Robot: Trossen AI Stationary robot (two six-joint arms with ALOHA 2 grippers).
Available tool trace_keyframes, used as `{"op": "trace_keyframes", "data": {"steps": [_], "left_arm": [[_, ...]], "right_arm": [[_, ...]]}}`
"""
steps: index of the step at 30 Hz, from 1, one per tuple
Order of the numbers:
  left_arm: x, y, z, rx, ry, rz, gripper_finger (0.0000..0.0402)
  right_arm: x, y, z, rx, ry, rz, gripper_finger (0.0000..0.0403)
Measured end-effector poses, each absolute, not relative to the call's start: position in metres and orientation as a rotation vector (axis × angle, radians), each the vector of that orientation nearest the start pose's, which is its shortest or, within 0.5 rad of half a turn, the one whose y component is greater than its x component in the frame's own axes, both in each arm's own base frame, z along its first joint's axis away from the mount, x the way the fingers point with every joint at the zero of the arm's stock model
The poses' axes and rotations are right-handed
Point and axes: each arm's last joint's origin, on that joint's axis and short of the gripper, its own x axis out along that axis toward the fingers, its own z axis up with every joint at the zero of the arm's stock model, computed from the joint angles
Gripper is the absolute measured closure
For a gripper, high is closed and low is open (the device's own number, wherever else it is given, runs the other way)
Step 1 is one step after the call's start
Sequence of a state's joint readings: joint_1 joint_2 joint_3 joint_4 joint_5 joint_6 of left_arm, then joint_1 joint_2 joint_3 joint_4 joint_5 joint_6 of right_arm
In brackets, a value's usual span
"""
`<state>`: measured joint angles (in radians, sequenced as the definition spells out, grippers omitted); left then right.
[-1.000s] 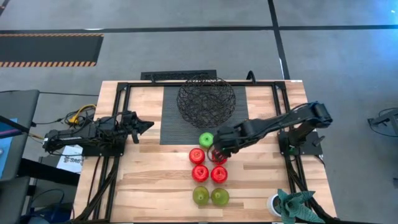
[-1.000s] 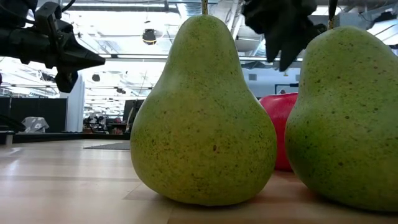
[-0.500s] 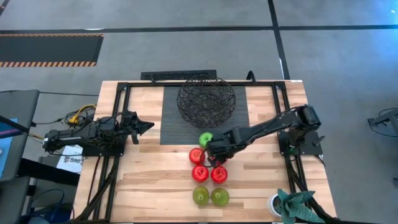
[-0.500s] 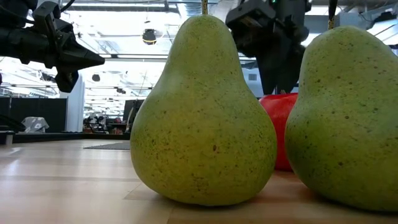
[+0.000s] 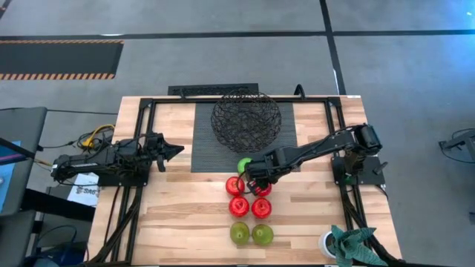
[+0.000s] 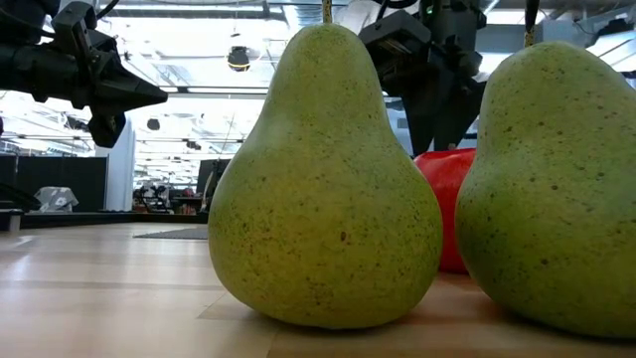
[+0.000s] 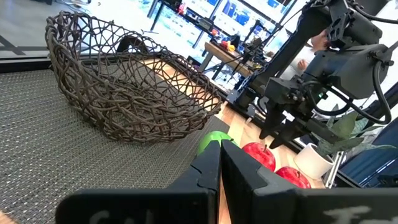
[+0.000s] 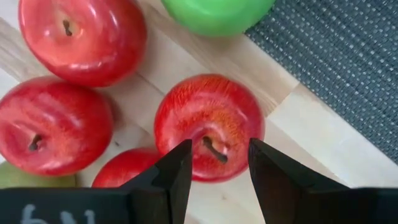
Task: Build produce basket
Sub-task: Put the red apple into the black basket
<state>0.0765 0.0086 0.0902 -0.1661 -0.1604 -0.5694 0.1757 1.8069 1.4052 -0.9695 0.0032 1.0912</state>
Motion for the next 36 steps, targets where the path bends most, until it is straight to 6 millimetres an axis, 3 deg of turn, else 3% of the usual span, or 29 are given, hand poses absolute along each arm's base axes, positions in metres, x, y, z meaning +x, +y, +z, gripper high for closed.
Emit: {"op": "trace_keyframes", "data": {"steps": [12,22,36], "left_arm": [[0.091,0.012,0.177,-0.565,0.015,0.254,0.0401],[0.091,0.011,0.178,-0.572,0.014,0.245,0.0401],[0.090,0.011,0.178,-0.574,0.013,0.245,0.0401]], "right_arm": [[0.340,0.068,0.224,0.806,1.306,-0.648,0.0226],[0.353,0.073,0.207,0.815,1.292,-0.635,0.0233],[0.354,0.067,0.210,0.835,1.269,-0.634,0.0233]]}}
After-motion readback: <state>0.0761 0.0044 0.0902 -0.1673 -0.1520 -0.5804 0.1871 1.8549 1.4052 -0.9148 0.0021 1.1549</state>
